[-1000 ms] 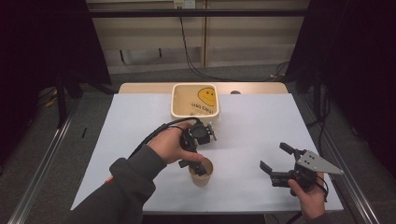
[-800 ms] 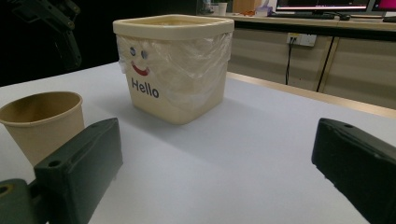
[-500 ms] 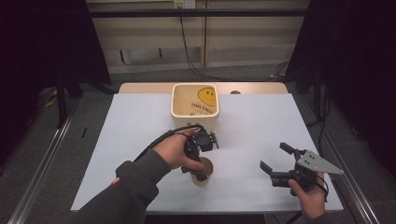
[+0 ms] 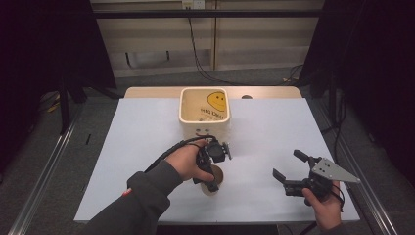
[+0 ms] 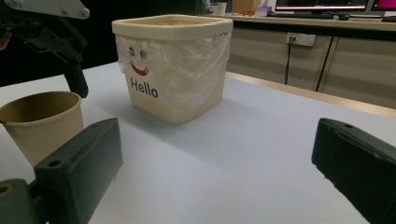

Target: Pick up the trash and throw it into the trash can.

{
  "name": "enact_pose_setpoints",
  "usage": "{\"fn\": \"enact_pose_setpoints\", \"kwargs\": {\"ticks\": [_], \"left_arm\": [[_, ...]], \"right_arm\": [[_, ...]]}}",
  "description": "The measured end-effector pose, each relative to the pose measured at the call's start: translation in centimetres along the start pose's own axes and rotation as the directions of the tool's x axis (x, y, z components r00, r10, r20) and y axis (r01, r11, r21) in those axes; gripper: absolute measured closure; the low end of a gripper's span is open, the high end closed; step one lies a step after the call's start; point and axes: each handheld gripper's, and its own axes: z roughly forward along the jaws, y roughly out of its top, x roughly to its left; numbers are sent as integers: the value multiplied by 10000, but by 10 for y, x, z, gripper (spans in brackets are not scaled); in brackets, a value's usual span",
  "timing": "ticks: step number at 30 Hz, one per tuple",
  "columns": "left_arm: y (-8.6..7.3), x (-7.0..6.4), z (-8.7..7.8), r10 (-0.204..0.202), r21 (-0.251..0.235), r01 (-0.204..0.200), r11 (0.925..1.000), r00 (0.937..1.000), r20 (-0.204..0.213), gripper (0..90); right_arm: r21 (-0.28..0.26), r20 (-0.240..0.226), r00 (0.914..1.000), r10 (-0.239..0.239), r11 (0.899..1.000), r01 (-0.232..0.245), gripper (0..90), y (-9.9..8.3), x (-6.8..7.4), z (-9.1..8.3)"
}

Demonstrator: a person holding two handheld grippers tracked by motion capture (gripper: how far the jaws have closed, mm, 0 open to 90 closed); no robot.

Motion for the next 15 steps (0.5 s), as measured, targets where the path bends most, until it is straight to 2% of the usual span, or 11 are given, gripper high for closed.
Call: {"fn": "enact_pose_setpoints", "kwargs": {"ticks": [5, 6, 7, 9, 11, 15], "left_arm": [[0, 0, 1, -86, 213, 85, 9997, 9999, 89, 195], [0, -1, 1, -278, 172, 276, 9995, 9995, 132, 197], [-1, 1, 0, -135, 230, 132, 9996, 9998, 150, 204], [-2, 1, -2, -287, 298, 284, 9992, 9995, 110, 210], [-3, 2, -5, -348, 164, 346, 9993, 9994, 90, 210], [-5, 5, -19, -420, 132, 418, 9990, 9991, 109, 211]], "right_arm": [[3, 20, 10000, 12, 10000, -12, 14, 0, 0, 0], [10, 15, 10000, 11, 10000, -11, 14, 0, 0, 0], [-9, 26, 10000, 4, 10000, -4, 14, 0, 0, 0], [-16, 16, 10000, -8, 10000, 8, 14, 0, 0, 0], [-19, 20, 10000, -20, 10000, 20, 14, 0, 0, 0], [0, -16, 10000, -9, 10000, 9, 14, 0, 1, 1]]}}
